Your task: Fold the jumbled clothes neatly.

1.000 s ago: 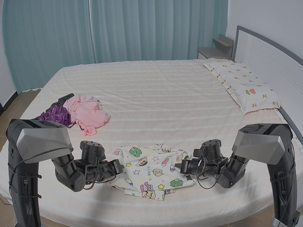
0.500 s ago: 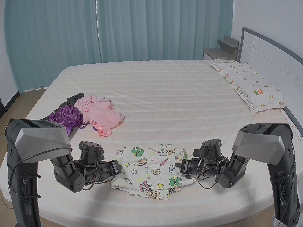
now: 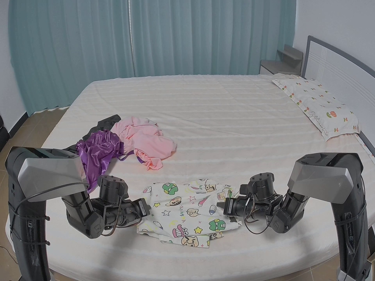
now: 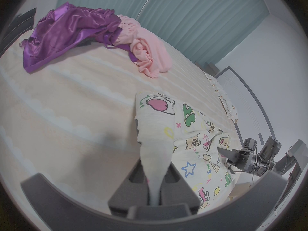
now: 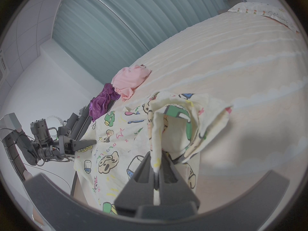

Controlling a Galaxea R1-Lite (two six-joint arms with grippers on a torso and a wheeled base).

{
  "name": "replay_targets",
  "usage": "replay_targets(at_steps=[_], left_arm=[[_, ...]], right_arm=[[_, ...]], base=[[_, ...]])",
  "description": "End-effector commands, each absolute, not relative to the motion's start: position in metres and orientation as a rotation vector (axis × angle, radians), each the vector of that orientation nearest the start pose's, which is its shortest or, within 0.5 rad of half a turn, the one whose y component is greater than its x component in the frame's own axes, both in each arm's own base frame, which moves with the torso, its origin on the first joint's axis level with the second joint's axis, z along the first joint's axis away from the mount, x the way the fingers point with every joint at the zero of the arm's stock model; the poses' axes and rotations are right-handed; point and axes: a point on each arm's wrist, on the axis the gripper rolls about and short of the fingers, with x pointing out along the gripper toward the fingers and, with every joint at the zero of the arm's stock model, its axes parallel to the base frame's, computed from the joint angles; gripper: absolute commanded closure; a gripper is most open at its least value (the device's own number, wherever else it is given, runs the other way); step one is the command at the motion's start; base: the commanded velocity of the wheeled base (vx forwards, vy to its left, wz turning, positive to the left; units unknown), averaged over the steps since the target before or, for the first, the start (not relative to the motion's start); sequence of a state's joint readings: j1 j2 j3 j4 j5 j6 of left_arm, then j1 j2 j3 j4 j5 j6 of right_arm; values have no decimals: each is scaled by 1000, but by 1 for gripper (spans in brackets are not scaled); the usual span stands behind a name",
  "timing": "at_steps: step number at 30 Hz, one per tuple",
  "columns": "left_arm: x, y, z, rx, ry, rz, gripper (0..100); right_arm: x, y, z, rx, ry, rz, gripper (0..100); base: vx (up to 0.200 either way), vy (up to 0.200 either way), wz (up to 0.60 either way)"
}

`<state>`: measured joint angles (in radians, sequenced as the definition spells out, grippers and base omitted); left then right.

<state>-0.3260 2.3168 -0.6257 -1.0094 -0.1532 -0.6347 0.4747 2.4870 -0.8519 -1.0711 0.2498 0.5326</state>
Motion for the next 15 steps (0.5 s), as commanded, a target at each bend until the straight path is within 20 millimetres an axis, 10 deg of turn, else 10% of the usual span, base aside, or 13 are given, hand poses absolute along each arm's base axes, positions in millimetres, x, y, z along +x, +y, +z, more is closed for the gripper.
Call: replay_targets(at_steps=[1,8,9,12,13,15], left_arm=[[318,-111,-27,-538,805,-223,100],[317,-112,-28,-536,807,-221,100],[317,-111,-28,-535,810,-220,100],[314,-112,-30,-532,820,-221,100],[314,-112,-30,-530,822,-221,0],[314,-112,-30,-531,822,-222,0]], right_arm=[[342,182,-50,430,744,533,100],[336,180,-49,417,752,517,100],[336,180,-49,417,753,515,0],[336,179,-49,417,755,515,0],[335,179,-49,417,755,515,0],[333,178,-46,417,755,515,0]], base=[[0,0,0],[0,0,0],[0,0,0],[0,0,0],[0,0,0],[0,0,0]])
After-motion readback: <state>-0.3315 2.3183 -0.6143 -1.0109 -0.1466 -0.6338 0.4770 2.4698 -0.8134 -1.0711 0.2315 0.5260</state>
